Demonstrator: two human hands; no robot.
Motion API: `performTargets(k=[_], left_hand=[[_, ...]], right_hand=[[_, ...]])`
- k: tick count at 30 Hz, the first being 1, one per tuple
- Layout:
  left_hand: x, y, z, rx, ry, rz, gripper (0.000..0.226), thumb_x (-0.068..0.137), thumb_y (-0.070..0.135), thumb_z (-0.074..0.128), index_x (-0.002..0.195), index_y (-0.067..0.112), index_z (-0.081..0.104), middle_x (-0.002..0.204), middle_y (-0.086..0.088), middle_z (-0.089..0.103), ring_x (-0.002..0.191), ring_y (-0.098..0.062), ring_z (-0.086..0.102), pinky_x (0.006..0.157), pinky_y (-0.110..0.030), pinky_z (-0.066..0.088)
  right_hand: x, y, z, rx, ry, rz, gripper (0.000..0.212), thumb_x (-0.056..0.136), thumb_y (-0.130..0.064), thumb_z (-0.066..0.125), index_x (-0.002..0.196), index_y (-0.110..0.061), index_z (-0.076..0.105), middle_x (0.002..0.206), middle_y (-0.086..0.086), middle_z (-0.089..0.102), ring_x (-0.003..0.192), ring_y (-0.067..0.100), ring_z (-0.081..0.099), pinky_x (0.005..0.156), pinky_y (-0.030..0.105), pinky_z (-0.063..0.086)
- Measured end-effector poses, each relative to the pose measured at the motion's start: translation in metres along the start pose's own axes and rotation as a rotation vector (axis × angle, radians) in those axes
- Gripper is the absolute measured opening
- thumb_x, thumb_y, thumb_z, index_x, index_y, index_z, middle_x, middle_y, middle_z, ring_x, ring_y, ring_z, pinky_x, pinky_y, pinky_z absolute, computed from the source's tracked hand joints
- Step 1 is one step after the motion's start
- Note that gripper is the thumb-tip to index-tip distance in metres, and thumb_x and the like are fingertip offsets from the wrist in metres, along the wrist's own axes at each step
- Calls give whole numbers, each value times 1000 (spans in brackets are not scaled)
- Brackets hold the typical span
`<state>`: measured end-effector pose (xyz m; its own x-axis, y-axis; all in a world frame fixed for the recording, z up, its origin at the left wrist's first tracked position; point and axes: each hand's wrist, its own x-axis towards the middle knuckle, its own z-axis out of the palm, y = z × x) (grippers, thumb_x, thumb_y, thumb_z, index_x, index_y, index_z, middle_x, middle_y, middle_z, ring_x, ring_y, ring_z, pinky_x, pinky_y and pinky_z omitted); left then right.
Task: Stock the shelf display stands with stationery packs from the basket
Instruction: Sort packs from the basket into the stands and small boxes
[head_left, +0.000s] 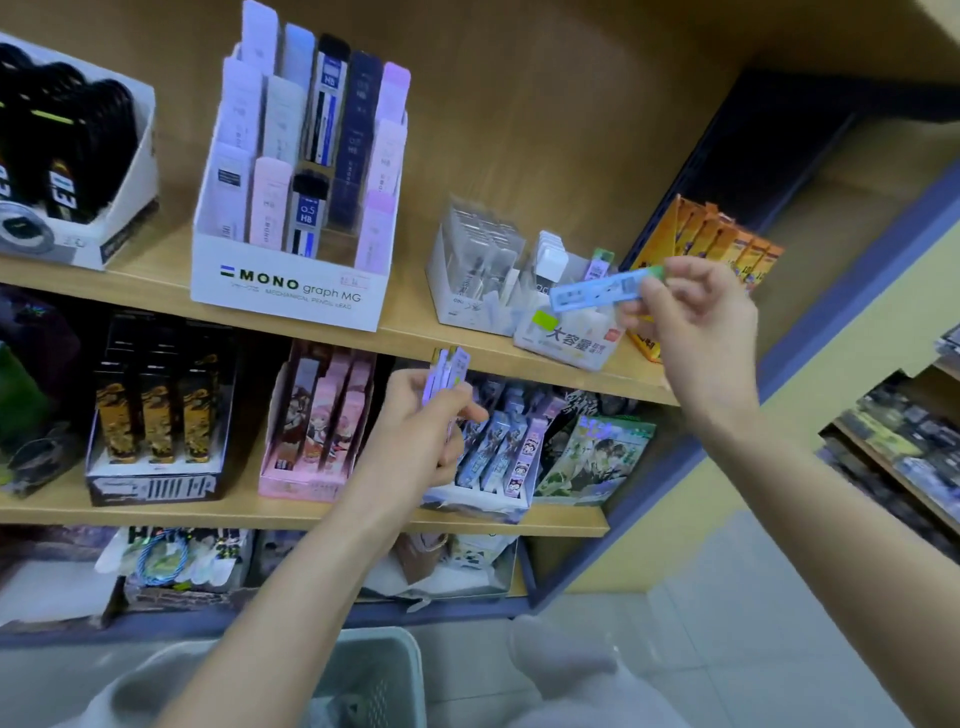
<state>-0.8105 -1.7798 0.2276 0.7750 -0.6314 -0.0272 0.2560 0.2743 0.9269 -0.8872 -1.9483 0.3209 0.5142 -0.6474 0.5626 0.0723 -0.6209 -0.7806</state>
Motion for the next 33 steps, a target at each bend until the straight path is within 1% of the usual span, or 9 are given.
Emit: performTargets(k=[2,5,8,11,14,19,24,28,33], left_hand=[[2,-1,4,-29,10,-55,10,96,8,43,91,13,37,81,-4,59,41,-8,30,38,-18,19],[2,-4,8,42,-31,-24,3,98,10,42,96,9,40,78,-2,58,42,-7,36,37,-18,26],[3,-9,8,108,-50,29,8,100,13,42,100,9,48,78,-1,63,41,-10,42,37,-20,34],[7,-14,6,141,-71,66,8,100,16,45,98,15,53,79,1,69,44,-12,47,36,-23,37],[8,-17,6,158,-80,66,9,98,19,49,102,16,56,77,2,71,47,-13,50,35,-22,35],[10,-20,8,179,-66,68,10,98,21,49,102,16,57,77,2,71,45,-12,49,35,-20,33],[13,-24,12,187,-48,46,10,97,24,50,100,19,58,74,4,71,40,-10,44,35,-16,26],[13,-25,16,168,-29,3,12,97,25,50,99,17,59,69,6,70,37,-9,41,35,-15,24],[13,-26,16,183,-18,-11,11,97,26,50,97,20,58,71,6,71,38,-10,41,36,-16,21]], right_hand=[[30,9,-8,-132,133,-83,10,96,-6,51,103,-10,45,85,1,58,67,7,63,68,23,56],[62,26,-12,-305,171,-160,9,96,-8,49,101,-14,45,86,-1,55,75,17,62,71,28,54],[80,40,-7,-496,80,-199,12,95,-9,50,107,-10,51,92,0,54,87,24,59,77,36,49],[90,50,2,-634,-38,-214,15,95,-5,49,109,-7,53,96,4,56,89,20,53,75,31,42],[100,54,10,-736,-146,-227,15,92,0,50,103,-6,57,99,10,58,96,25,57,79,35,45],[112,60,16,-793,-137,-186,12,87,-7,63,97,-12,67,106,12,56,91,23,55,80,31,44],[113,59,15,-744,-113,-190,12,85,-6,62,94,-12,67,97,7,64,85,19,60,80,40,53],[107,57,17,-853,-92,-227,16,91,-14,56,102,-14,67,109,6,63,95,23,60,77,36,51],[87,54,10,-846,-93,-309,20,95,-14,49,112,-12,61,114,6,58,99,23,57,76,35,46]])
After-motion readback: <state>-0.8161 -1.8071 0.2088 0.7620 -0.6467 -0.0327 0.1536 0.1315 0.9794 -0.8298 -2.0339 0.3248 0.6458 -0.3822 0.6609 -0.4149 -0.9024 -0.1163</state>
